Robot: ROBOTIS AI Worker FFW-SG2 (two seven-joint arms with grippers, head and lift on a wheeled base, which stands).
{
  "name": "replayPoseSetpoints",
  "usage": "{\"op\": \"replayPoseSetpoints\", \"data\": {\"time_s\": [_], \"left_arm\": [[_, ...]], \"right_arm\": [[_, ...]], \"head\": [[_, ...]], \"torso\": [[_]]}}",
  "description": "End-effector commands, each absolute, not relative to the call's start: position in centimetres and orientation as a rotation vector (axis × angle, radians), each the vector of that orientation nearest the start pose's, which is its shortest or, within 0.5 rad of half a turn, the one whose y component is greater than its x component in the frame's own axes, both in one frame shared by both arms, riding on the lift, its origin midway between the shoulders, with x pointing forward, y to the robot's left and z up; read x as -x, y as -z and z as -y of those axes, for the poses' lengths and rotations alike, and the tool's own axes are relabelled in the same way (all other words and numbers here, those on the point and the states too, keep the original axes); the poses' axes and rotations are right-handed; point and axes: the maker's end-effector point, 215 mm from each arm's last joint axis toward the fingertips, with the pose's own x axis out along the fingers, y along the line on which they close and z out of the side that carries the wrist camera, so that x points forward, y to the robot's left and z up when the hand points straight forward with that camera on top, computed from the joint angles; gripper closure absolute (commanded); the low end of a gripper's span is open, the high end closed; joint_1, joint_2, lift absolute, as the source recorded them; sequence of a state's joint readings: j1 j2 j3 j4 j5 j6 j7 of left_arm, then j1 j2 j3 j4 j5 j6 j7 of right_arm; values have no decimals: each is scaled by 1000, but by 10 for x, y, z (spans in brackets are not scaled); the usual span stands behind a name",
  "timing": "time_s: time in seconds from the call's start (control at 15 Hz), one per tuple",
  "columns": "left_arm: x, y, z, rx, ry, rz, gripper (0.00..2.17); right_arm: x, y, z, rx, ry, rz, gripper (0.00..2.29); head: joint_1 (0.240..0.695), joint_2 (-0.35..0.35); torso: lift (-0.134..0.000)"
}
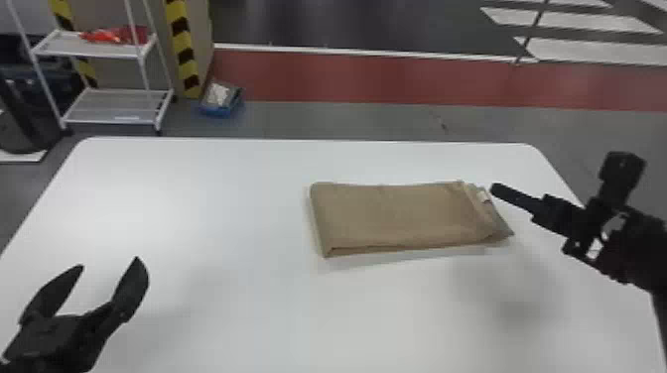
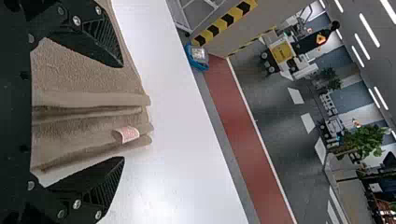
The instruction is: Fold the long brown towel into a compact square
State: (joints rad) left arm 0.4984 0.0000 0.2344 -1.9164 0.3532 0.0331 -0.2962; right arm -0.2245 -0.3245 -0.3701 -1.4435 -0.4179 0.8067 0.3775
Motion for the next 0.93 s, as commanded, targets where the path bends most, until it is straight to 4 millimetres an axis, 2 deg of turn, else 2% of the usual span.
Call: {"op": "replayPoseSetpoints", "data": {"time_s": [0.0,0.2,0.33,0.6,0.87], "left_arm": [[-429,394,-297,280,60,-104,46],[-429,395,-297,279,60,-106,46],[-427,397,-298,278,59,-110,46],[-424,396,-301,277,56,-108,46],[-424,398,-301,277,56,-111,46]], "right_arm": [[-589,403,443,-370,-61,-520,33],[-591,426,437,-330,-73,-570,36],[-597,439,425,-296,-87,-584,46],[-603,453,407,-250,-116,-590,127],[-600,468,402,-238,-117,-612,282]], "head": [[695,-135],[695,-153],[695,-150],[695,-130],[695,-113]], "torso": [[-123],[-123],[-123],[-123],[-123]]}}
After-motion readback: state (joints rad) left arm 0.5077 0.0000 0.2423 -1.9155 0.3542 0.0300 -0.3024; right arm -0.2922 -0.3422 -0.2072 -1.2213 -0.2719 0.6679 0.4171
